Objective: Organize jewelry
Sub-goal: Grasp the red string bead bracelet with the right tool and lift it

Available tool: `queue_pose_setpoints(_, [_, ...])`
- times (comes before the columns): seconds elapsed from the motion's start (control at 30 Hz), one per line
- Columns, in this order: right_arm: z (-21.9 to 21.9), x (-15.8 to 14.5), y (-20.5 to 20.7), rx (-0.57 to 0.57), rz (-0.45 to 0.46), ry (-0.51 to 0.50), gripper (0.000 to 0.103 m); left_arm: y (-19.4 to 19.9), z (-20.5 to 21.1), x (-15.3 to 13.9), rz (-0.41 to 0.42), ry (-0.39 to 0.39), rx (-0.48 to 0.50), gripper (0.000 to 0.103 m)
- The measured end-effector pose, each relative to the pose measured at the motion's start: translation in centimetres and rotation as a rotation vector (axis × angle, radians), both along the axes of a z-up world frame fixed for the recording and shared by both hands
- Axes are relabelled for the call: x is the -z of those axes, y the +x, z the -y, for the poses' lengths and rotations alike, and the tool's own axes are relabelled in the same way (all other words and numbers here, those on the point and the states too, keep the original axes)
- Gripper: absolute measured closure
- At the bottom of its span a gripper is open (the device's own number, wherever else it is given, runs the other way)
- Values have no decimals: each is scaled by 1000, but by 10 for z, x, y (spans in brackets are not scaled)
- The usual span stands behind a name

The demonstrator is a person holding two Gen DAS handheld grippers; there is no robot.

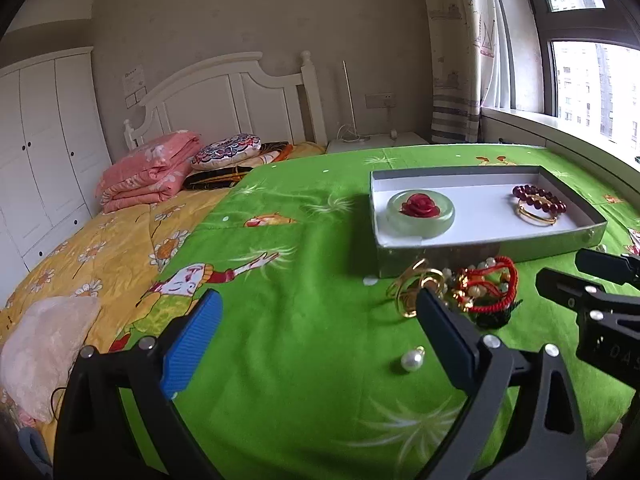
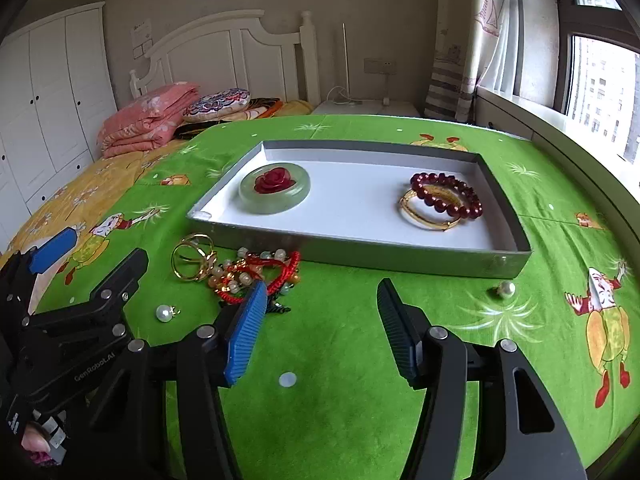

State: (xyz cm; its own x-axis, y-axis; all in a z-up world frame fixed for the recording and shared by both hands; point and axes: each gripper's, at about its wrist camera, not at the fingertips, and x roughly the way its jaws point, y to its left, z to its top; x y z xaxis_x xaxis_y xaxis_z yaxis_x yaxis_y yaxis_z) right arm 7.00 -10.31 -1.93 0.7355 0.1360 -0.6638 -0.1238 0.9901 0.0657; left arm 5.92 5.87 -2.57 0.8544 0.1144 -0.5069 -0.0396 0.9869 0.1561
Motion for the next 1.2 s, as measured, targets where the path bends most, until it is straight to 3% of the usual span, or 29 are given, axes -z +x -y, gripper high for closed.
queue_pose_setpoints(0.27, [-15,11,21,4,-68,32,56,-7,-17,10,-19,-21,1,9])
queue_pose_setpoints(0.43, [-20,13,32,15,-86,52,60,-9,-8,11,-8,9,46,9])
queue_pose_setpoints(0.53, [-26,16,38,5,-101,37,67,-8,-5,14,-17,9,50,9])
queue_pose_setpoints(0.63, [-29,17,38,-10,-103,21,83,-5,-7,15,-26,-3,41,9])
queue_pose_setpoints(0.73, [-28,14,34,-15,-72,23,95,-3,-8,15,-30,-10,30,9])
queue_pose_setpoints(1.2, [-6,-29,-9,-62,134,101,96,-3,-3,14,-35,-18,36,9])
